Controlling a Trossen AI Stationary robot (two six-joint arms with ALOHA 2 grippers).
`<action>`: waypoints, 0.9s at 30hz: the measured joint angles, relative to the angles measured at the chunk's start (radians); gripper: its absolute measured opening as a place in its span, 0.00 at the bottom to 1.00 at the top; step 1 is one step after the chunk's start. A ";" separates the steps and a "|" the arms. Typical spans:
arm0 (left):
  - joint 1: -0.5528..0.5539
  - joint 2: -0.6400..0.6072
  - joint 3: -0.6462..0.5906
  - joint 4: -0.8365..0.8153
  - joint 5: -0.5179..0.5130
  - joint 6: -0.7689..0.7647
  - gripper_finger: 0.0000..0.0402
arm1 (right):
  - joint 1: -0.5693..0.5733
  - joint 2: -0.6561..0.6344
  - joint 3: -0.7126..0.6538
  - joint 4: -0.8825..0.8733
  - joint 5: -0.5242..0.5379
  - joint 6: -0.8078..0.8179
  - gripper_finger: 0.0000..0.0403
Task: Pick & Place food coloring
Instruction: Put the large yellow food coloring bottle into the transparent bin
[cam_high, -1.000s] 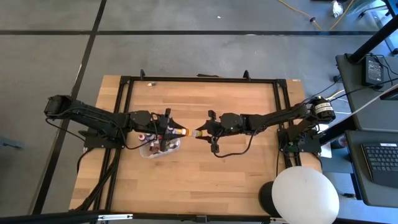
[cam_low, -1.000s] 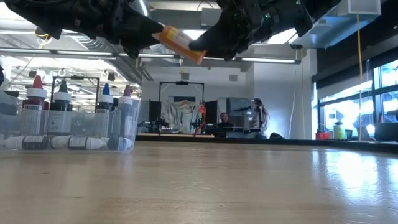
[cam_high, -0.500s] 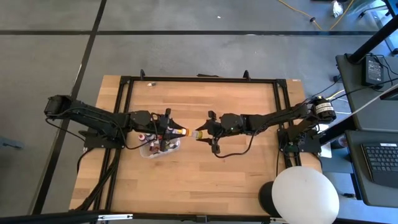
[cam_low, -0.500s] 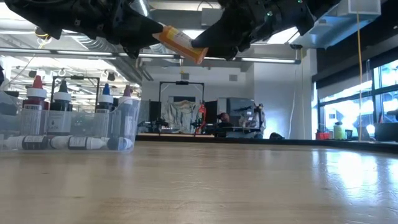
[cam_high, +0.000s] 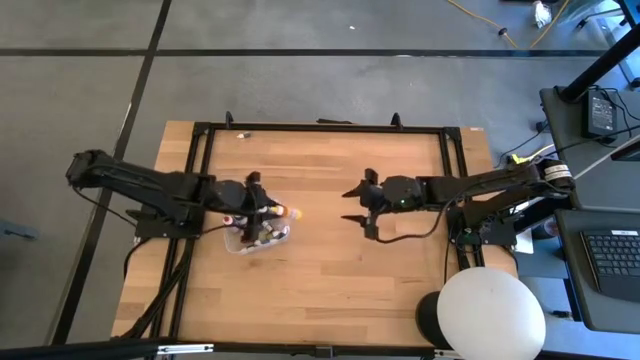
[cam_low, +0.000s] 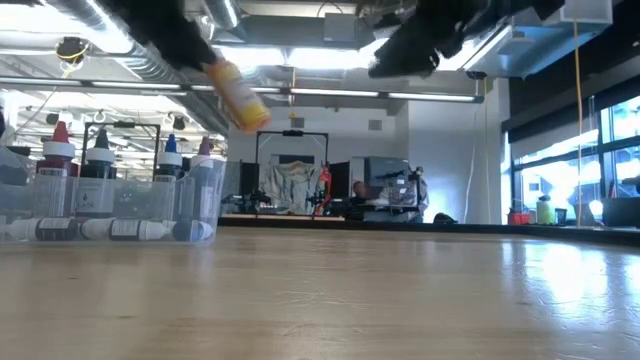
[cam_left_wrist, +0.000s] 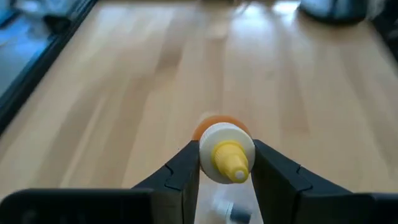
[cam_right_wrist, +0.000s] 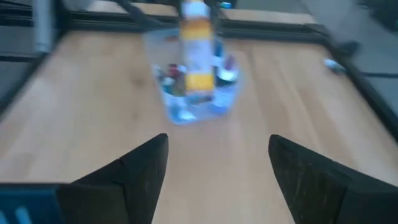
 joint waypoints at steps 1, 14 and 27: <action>-0.022 0.001 0.038 -0.082 -0.042 -0.023 0.28 | 0.000 -0.001 -0.011 0.001 0.031 0.003 0.69; -0.213 0.082 0.263 -0.646 -0.170 -0.350 0.28 | -0.003 0.030 -0.037 0.002 0.191 0.055 0.69; -0.189 0.196 0.263 -0.759 -0.154 -0.418 0.28 | -0.003 0.030 -0.037 0.010 0.191 0.063 0.69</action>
